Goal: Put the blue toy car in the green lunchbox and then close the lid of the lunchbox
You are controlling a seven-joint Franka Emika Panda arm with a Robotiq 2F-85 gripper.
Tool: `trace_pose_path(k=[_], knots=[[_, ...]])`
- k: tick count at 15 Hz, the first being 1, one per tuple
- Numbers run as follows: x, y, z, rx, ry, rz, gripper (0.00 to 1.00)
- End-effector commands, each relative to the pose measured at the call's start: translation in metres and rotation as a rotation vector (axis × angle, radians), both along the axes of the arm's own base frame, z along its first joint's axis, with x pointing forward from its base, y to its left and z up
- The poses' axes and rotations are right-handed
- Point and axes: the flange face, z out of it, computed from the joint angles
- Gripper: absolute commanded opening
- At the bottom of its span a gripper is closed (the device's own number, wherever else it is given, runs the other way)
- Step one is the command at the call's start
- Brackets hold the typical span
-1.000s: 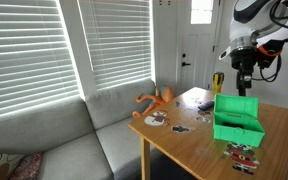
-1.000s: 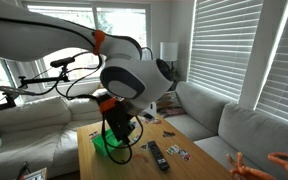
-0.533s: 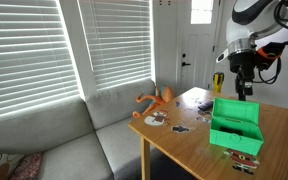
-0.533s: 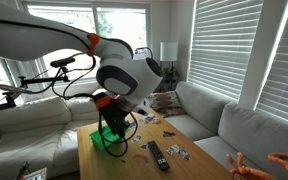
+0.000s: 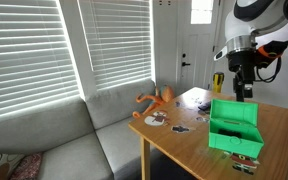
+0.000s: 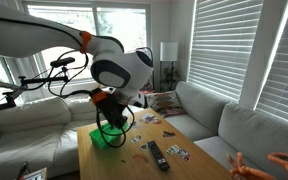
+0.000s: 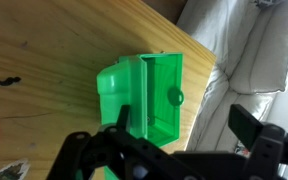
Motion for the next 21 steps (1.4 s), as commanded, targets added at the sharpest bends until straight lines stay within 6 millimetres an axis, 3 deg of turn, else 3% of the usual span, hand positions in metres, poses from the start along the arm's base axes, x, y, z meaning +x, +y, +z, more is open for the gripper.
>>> trace_pose_path(k=[1,6,21], knots=[[-0.008,0.019,0.01,-0.046,-0.029,0.014,1.0],[-0.006,0.043,0.011,-0.075,-0.034,0.058,1.0],[-0.02,0.088,0.026,-0.173,-0.071,0.177,1.0]])
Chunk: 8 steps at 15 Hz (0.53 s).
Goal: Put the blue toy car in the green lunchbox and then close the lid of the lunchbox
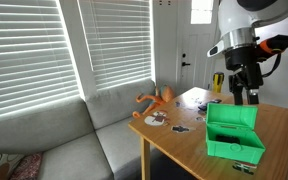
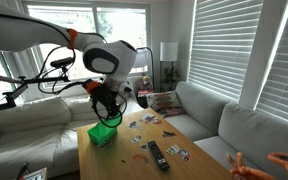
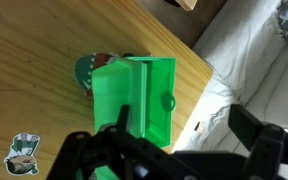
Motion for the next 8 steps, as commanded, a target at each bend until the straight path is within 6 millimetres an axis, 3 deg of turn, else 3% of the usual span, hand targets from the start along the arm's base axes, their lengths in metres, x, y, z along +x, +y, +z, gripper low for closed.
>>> trace_pose_path(k=[1,8], knots=[[-0.012,0.014,0.004,-0.065,-0.016,0.018,1.0],[-0.011,0.029,0.003,-0.099,-0.018,0.045,1.0]])
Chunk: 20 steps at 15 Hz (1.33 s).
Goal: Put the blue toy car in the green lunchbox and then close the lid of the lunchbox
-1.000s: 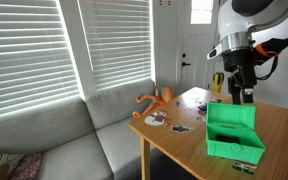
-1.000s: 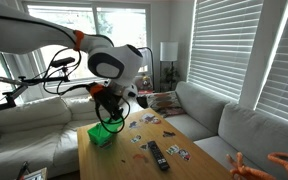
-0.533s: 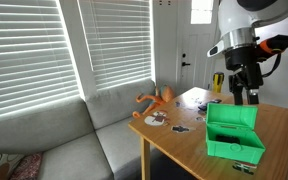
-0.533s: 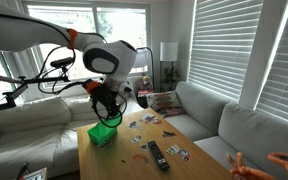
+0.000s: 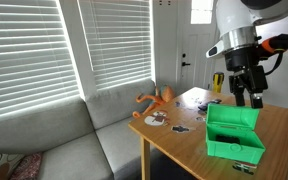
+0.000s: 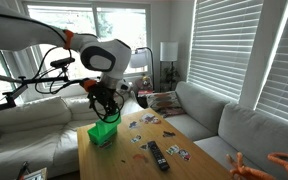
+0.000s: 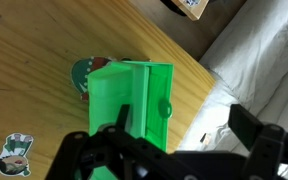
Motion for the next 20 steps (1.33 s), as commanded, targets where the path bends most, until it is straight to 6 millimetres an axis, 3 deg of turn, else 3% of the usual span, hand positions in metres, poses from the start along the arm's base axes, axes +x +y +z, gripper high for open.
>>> trace_pose_path(k=[1,20], knots=[[-0.005,0.009,0.001,-0.037,-0.019,0.005,1.0],[-0.012,0.066,-0.016,-0.092,0.031,0.106,1.0]])
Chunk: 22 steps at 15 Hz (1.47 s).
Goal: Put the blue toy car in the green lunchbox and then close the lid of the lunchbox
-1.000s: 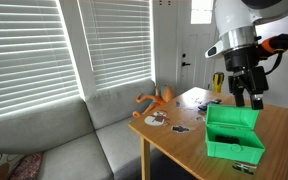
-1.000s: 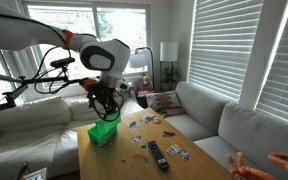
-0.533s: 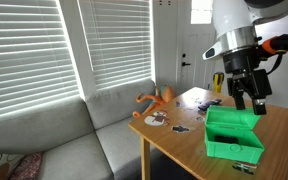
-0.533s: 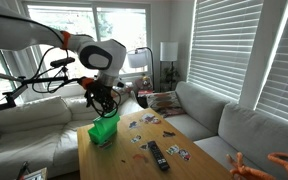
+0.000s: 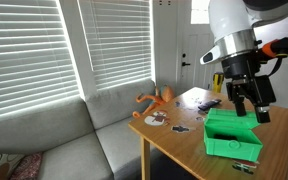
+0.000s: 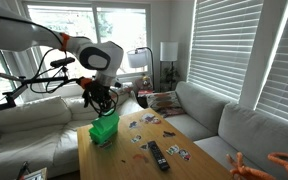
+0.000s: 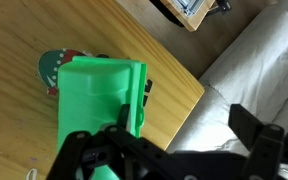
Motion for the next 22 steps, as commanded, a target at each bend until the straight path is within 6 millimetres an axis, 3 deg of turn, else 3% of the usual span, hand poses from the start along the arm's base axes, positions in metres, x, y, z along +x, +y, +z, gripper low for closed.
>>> trace_pose_path(k=[1,22], knots=[[-0.001,0.011,-0.011,-0.042,0.016,0.011,1.0],[0.0,0.051,-0.054,-0.144,0.107,0.08,1.0]])
